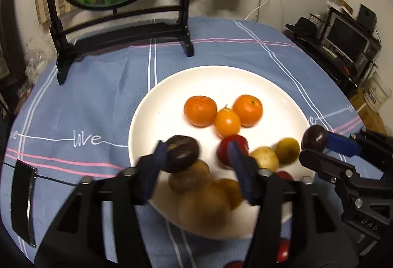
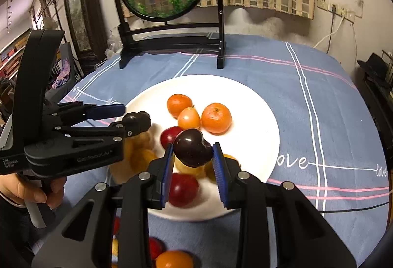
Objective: Organize fruits
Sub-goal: 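Carry the plum and speckled potato to the plate and release both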
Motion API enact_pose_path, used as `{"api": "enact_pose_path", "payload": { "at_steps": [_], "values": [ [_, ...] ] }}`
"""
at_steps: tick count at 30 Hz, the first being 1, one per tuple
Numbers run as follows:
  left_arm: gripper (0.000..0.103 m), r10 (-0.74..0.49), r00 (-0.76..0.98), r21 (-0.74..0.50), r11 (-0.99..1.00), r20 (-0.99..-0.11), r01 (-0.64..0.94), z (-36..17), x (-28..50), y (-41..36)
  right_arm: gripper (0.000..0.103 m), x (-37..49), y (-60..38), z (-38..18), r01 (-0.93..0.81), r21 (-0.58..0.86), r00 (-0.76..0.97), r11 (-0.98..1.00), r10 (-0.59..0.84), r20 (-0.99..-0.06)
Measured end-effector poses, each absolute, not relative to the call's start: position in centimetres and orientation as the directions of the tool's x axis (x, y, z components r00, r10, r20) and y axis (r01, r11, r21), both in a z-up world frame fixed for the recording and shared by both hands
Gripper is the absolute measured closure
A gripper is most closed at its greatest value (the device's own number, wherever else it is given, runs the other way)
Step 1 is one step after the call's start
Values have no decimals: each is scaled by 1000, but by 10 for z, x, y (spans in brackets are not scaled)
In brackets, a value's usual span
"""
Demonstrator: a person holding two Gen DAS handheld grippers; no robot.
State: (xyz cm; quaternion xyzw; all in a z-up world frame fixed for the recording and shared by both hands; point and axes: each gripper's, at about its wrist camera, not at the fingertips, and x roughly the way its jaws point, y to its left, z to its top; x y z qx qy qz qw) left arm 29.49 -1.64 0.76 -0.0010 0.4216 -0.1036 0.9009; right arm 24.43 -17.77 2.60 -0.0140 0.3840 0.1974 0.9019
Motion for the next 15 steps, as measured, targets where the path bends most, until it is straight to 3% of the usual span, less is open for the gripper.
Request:
{"api": "enact_pose_path", "payload": {
  "at_steps": [6, 9, 15],
  "values": [
    [35, -183, 630, -110, 982, -754, 154, 9, 305, -14, 68, 251, -184, 19, -343, 127, 627, 931, 328, -707],
    [33, -178, 634, -100, 982, -752, 158, 11, 302, -15, 57, 249, -185, 21, -342, 128, 633, 931, 329, -700],
    [29, -160, 659, -65, 984, -735, 167, 24, 284, -15, 56, 236, -190, 32, -338, 138, 648, 931, 337, -683]
  ]
}}
